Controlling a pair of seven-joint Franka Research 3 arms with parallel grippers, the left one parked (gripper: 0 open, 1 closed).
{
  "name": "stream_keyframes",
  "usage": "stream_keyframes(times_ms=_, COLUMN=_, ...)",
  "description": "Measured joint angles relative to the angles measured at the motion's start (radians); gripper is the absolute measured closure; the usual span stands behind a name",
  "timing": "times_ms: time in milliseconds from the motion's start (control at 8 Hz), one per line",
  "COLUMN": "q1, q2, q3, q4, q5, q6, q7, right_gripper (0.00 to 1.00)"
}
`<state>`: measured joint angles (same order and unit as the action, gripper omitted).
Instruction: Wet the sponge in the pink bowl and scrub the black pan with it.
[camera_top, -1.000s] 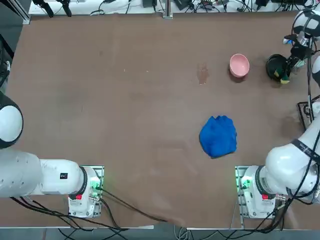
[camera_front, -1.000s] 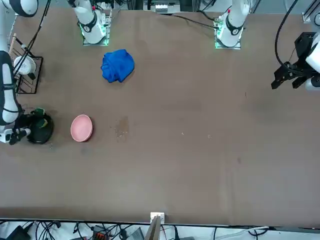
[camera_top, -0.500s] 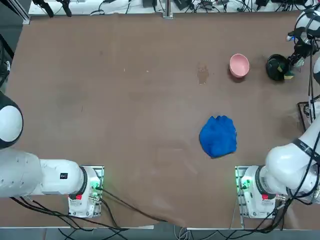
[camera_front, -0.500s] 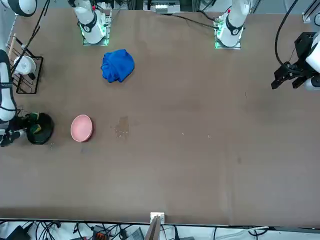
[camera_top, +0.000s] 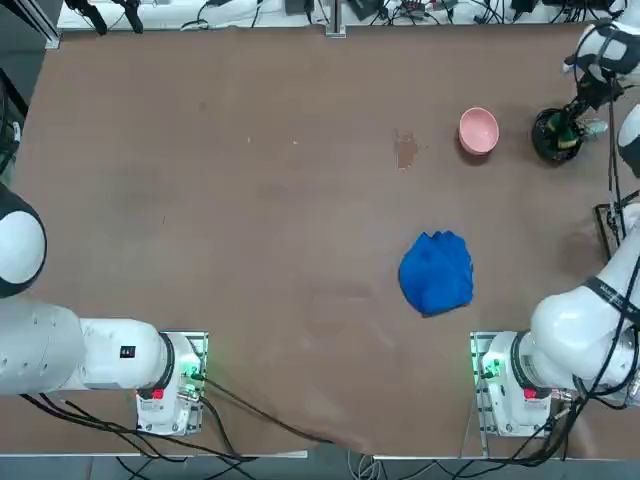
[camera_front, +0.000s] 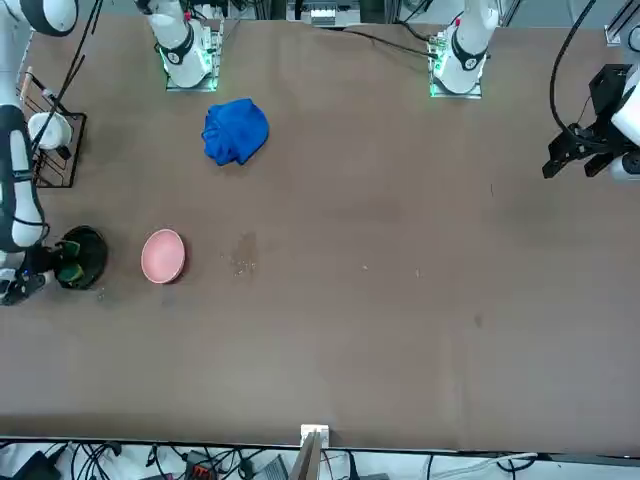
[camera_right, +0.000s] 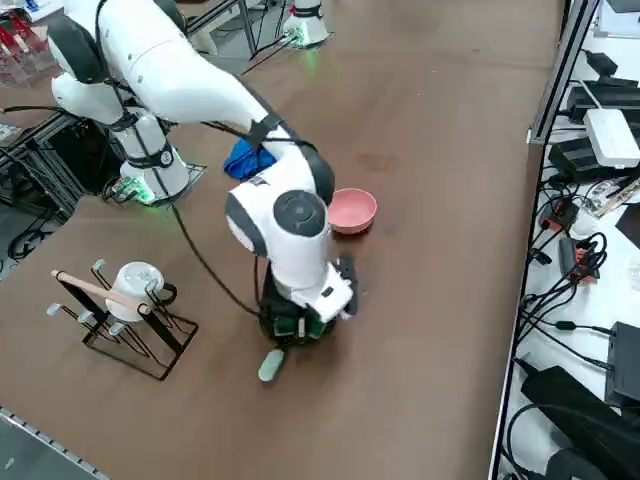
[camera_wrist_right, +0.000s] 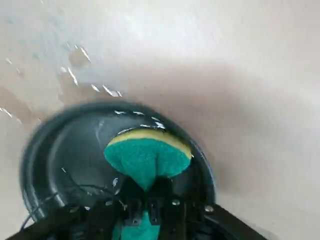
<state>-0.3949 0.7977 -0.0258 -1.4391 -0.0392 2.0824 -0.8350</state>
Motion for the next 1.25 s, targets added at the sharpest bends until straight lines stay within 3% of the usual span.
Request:
stream_keyframes(times_ms=500, q1=0.073, q2=-0.009, q3=0.004, q4=0.002, q5=0.002, q6=-0.125, q7=0.063, right_gripper=0.92)
stream_keyframes(times_ms=875, q1=0.071, q2=-0.038, q3=0.014, q4=0.003, q5=0.007, q6=-0.263, q7=0.063, right_gripper=0.92)
stream_keyframes(times_ms=1250, q1=0.041, q2=-0.046, q3=0.012, q4=0.003, q5=0.006, q6=-0.273, q7=0.048, right_gripper=0.92)
